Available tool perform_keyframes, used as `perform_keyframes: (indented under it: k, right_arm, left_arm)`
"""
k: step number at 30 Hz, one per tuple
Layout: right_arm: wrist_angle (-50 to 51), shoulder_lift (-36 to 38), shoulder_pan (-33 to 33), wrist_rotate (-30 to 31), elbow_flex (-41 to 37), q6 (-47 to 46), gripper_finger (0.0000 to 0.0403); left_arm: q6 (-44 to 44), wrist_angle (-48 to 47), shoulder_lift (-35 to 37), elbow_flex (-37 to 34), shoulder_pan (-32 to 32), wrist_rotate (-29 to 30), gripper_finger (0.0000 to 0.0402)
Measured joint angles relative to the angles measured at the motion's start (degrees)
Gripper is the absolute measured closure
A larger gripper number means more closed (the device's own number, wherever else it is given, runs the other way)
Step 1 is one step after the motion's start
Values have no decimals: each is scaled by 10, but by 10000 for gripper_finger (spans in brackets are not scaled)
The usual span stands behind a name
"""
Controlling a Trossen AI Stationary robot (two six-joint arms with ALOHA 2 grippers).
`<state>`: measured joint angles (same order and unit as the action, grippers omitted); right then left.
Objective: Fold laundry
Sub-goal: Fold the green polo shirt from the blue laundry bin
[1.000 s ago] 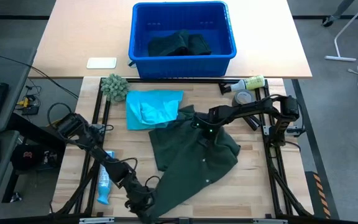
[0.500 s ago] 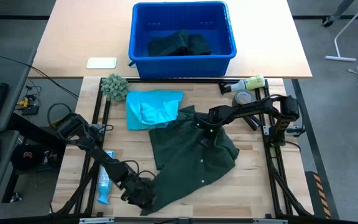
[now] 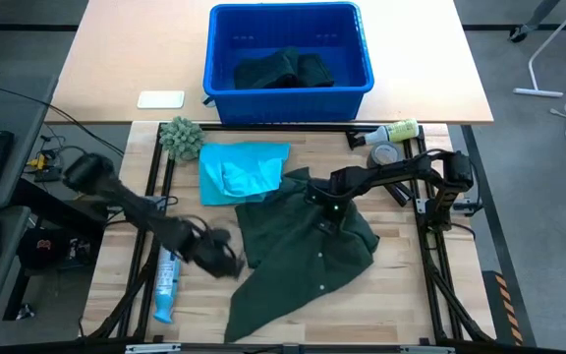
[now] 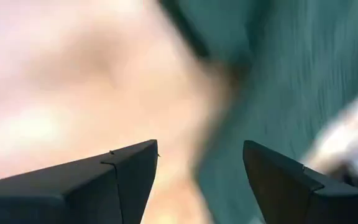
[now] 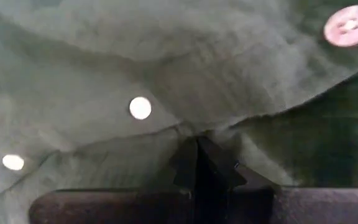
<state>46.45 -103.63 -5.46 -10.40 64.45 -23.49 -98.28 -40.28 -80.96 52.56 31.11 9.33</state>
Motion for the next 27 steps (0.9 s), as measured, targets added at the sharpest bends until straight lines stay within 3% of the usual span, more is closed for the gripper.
perform_keyframes:
  k: [3,5,8,13,18,27]
  right_arm:
    - [-3,2,10,-27,0,22,403]
    - [-8,7,21,-35,0,30,403]
    - [-9,26,35,-19,0,37,403]
    - [-5,53,35,5,0,-8,403]
    - [-4,69,32,14,0,-50,403]
    - [49,137,32,82,0,-114,403]
  left_arm:
    - [37,-71,49,0,-43,98,186]
    - [82,-78,58,-5,-86,131,198]
    - [155,-25,50,-24,-158,130,242]
    - [258,153,-1,-53,-241,71,380]
    - [295,275,-42,-52,-261,17,398]
    - [280,278,-112,-53,-221,23,401]
